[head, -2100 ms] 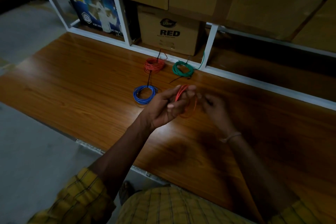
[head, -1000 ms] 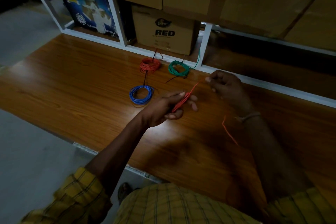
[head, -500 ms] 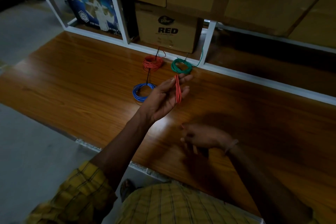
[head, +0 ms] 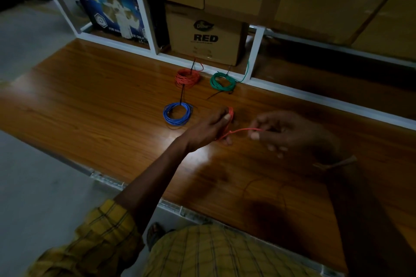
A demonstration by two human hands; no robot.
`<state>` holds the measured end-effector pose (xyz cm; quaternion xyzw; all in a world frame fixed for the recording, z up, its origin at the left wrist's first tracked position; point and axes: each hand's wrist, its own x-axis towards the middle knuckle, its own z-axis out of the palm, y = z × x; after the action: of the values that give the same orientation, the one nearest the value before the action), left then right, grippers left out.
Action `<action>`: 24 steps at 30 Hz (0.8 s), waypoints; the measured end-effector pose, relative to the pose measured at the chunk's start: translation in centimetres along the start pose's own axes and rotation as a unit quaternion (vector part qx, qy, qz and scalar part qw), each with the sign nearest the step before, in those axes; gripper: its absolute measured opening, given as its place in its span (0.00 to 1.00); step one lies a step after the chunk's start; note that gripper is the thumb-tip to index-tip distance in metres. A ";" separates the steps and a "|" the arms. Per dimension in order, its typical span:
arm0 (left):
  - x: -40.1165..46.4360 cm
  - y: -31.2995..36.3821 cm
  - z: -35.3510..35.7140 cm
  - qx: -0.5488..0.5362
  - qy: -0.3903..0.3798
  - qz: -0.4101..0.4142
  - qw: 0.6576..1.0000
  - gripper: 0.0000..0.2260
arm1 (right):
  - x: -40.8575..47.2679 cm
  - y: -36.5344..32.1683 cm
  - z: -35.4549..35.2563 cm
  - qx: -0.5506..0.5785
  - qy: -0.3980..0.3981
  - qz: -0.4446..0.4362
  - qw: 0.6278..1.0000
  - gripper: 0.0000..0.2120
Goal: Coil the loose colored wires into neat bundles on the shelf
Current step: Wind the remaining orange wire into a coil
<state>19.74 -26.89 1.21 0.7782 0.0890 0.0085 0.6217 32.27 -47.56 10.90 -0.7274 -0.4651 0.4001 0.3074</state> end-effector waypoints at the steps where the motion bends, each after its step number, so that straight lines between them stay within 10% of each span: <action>1: -0.3 0.1 0.2 -0.001 -0.009 0.000 1.000 0.14 | -0.2 0.0 -0.5 0.018 0.027 -0.018 0.999 0.06; 11: -2.4 -1.1 1.3 -0.278 -0.108 -0.006 0.955 0.21 | 4.7 5.5 -0.6 0.007 0.307 -0.031 0.951 0.07; 22: -1.9 -0.1 0.0 -0.568 -0.094 0.036 0.817 0.21 | 6.3 8.1 9.5 -0.158 0.100 0.077 0.979 0.05; 24: -1.4 -0.4 -0.3 -0.597 -0.073 0.036 0.798 0.20 | 5.5 7.0 10.4 -0.237 0.004 0.083 0.968 0.20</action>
<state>18.31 -26.70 1.02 0.2534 -0.0073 0.0250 0.9670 27.63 -44.32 -1.55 -0.8174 -0.4833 0.2993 0.0936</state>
